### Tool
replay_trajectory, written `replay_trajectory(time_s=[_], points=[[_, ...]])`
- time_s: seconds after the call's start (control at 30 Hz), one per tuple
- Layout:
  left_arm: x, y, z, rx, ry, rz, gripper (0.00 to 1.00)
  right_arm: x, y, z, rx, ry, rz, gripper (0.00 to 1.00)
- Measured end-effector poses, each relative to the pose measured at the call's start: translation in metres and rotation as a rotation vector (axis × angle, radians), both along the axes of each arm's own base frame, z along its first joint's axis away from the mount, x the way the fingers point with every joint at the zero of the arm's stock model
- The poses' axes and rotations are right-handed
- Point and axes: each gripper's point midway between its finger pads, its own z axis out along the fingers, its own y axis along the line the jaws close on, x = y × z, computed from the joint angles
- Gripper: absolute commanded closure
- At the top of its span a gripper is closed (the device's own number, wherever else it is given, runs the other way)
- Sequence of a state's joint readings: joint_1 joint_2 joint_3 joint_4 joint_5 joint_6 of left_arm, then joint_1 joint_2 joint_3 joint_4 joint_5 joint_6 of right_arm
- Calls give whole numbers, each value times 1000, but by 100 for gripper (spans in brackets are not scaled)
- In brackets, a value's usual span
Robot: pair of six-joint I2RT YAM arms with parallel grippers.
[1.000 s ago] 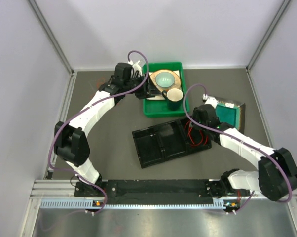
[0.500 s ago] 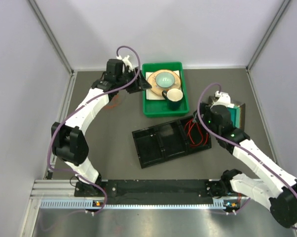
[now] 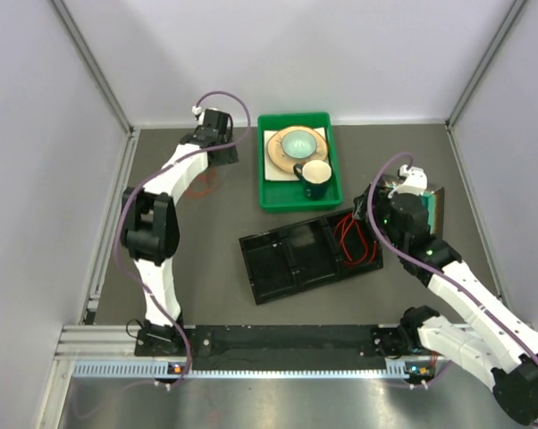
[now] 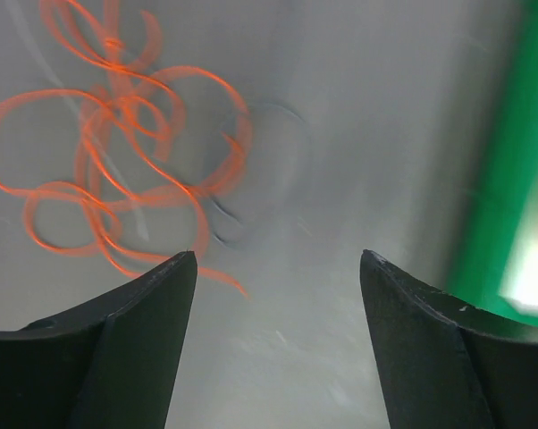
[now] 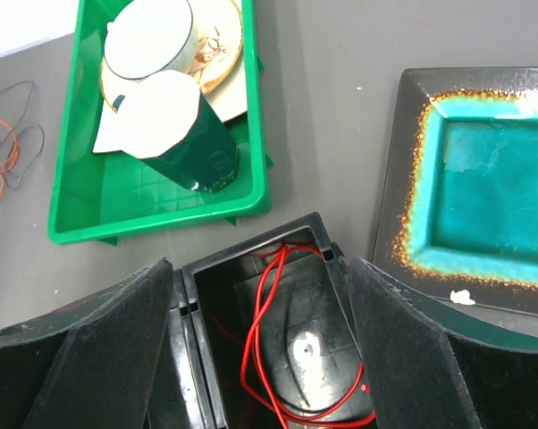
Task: Untangle the cables
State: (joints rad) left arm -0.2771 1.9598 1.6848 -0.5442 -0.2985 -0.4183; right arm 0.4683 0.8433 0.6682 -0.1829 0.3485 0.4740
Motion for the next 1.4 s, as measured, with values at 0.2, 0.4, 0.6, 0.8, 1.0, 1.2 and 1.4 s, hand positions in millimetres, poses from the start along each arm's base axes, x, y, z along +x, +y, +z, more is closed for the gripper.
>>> replay_trajectory(time_s=[0.2,0.4,0.6,0.8,1.0,1.2,1.4], points=[[43,52,-39,103,64,105,12,-1,1,-2,25,-7,-2,22],[52,81,-64,141,108,149,16,-1,1,-2,31,-7,-7,22],[64,96,-78,154,118,170,32,-1,0,-3,27,-4,-12,22],[77,104,-88,169,120,175,100,2,2,-15,8,34,-11,22],[74,110,-89,201,134,185,100,3,2,-17,7,37,-11,22],[43,107,-33,167,90,150,100,3,2,-16,8,35,-11,22],[8,89,161,25,-302,69,100,6,5,-18,11,37,-3,23]])
